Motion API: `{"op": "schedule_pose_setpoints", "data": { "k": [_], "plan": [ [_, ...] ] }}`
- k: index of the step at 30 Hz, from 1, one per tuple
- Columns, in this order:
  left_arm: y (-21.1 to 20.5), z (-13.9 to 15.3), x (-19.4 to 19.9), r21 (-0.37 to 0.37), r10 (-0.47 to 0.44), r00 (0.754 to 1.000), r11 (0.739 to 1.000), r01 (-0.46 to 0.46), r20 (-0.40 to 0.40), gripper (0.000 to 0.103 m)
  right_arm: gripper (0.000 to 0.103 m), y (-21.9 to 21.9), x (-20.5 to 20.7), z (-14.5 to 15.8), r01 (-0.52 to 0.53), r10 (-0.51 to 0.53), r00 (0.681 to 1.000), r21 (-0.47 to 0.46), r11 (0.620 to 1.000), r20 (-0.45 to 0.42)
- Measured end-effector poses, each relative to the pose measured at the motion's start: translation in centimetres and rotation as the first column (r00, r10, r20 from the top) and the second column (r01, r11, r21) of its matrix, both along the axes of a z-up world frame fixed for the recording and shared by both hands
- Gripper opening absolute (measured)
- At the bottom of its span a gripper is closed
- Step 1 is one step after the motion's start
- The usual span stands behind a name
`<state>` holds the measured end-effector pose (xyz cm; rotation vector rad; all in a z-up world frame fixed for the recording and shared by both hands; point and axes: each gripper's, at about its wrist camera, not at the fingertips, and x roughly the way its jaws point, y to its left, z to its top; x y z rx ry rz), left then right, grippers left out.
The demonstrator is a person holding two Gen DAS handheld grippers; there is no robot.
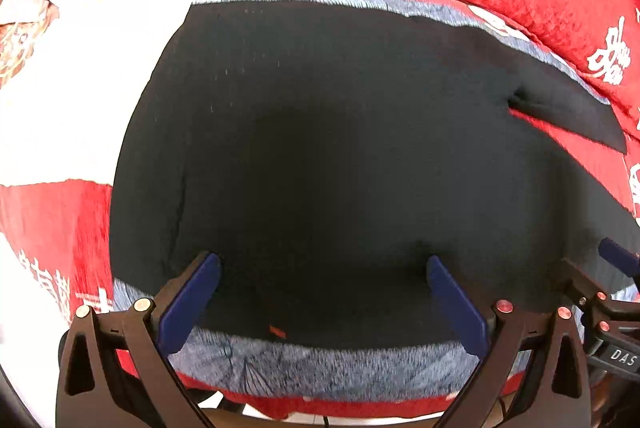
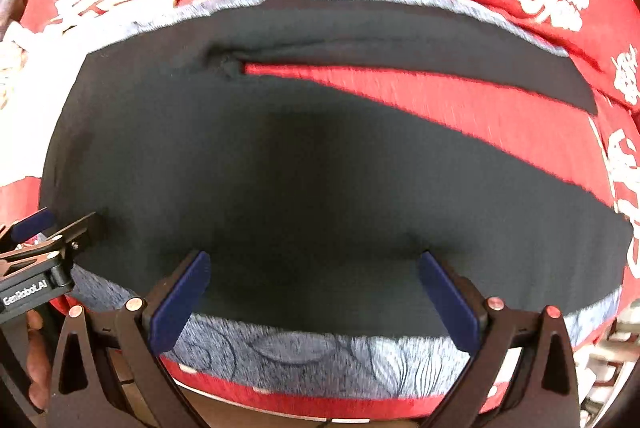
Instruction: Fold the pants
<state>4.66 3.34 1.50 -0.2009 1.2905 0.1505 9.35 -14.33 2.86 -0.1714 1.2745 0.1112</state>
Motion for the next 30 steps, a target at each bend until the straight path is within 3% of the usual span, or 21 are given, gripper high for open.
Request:
{"op": "schedule_pose_setpoints", "data": {
  "k": [5,10,21,28,30],
  "plan": [
    [0.7,1.0,3.1,0.01,-0.011,1.0,1.0,0.011,0.022,0.103,0.103,1.8,2.7,1.6,-0.134,0.132,0.989,0.02,0.991,0.065],
    [1.8,1.9,7.2,-0.027,-0.006,0.999,1.0,0.007,0.034,0.103,0.103,4.4,9.2,2.5,-0.292,0.288,0.95,0.02,0.956,0.121],
    [3.9,0.6,13.1,-0.016,-0.018,1.0,1.0,0.018,-0.015,0.103,0.103,9.8,21.1,-2.2,-0.56,0.56,0.828,0.033,0.828,0.022],
    [4.6,0.1,13.4,-0.043,-0.025,1.0,0.999,0.025,-0.011,0.103,0.103,10.6,24.6,-6.6,-0.63,0.645,0.76,0.152,0.761,-0.077],
    [4.7,0.3,13.6,-0.049,-0.031,1.0,0.998,0.031,0.005,0.103,0.101,10.5,24.7,-6.6,-0.651,0.669,0.741,0.177,0.738,-0.06]
  ]
}}
